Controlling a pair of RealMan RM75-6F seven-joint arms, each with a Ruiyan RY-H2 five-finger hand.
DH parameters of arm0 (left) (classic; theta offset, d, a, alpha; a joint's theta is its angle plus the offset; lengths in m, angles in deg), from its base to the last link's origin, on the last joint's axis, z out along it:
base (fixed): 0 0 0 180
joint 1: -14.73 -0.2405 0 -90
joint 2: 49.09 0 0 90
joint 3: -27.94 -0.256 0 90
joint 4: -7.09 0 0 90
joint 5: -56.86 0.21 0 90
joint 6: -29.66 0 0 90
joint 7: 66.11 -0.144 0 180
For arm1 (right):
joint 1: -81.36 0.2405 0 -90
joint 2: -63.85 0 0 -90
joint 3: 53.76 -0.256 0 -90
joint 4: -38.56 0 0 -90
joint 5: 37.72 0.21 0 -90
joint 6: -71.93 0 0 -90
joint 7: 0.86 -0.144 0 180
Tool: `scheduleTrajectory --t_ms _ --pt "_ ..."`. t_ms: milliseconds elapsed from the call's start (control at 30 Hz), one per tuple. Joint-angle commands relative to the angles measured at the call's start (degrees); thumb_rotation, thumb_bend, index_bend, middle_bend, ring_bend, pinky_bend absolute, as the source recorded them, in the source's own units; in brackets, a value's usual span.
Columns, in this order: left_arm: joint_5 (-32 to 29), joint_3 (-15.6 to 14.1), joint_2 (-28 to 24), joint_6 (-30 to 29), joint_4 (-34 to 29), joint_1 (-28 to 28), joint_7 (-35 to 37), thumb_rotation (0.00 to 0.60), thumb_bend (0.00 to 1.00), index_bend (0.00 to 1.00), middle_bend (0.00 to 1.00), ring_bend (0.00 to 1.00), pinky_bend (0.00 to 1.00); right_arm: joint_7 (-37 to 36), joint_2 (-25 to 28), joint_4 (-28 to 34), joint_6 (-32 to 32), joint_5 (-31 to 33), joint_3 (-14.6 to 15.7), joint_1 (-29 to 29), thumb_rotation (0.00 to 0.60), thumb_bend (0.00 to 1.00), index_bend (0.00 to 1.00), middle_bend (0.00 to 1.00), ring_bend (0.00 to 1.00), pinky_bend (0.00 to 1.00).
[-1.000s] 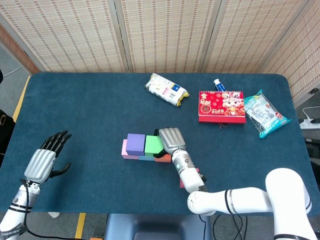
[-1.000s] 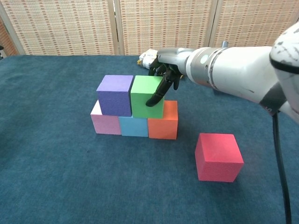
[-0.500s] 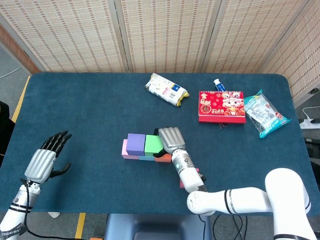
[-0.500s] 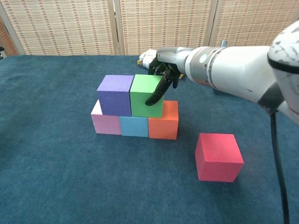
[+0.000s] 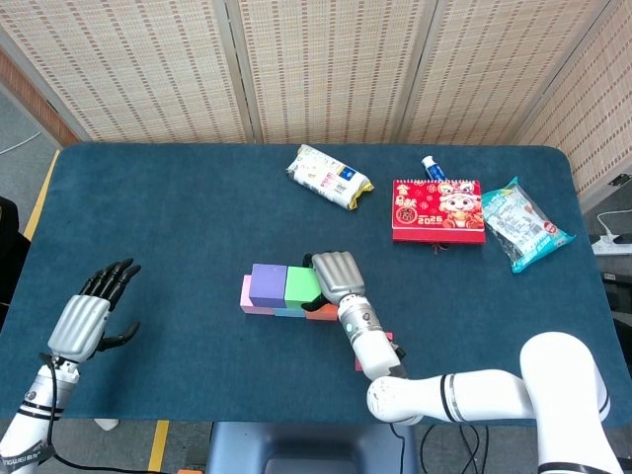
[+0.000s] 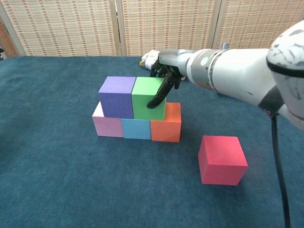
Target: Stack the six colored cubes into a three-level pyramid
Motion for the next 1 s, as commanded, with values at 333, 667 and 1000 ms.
scheduleTrajectory --t_ms 333,667,1000 --pt "0.08 0.06 0.30 -0.21 0.29 -0.07 0.12 0.600 0.32 0.00 0.01 0.00 0.11 -0.39 0.53 0.92 -0.62 -0.91 0.47 -0.38 0.600 0.32 0.18 0.41 0.23 0.35" --pt "0.17 0.12 0.31 -0.14 0.13 0.03 -0.21 0.600 0.32 0.00 0.01 0.00 0.11 -0.67 2.03 2.57 -1.94 -0.70 0.90 -0.69 0.600 0.33 0.03 0.30 0.16 0.29" --pt "0.09 0.21 0.34 0.09 -0.28 0.20 -0.81 0.600 0.32 0.00 0.01 0.00 0.11 -2.00 3.15 4.06 -1.96 -2.37 1.83 -1.48 0.600 0.32 0.06 0.29 0.16 0.29"
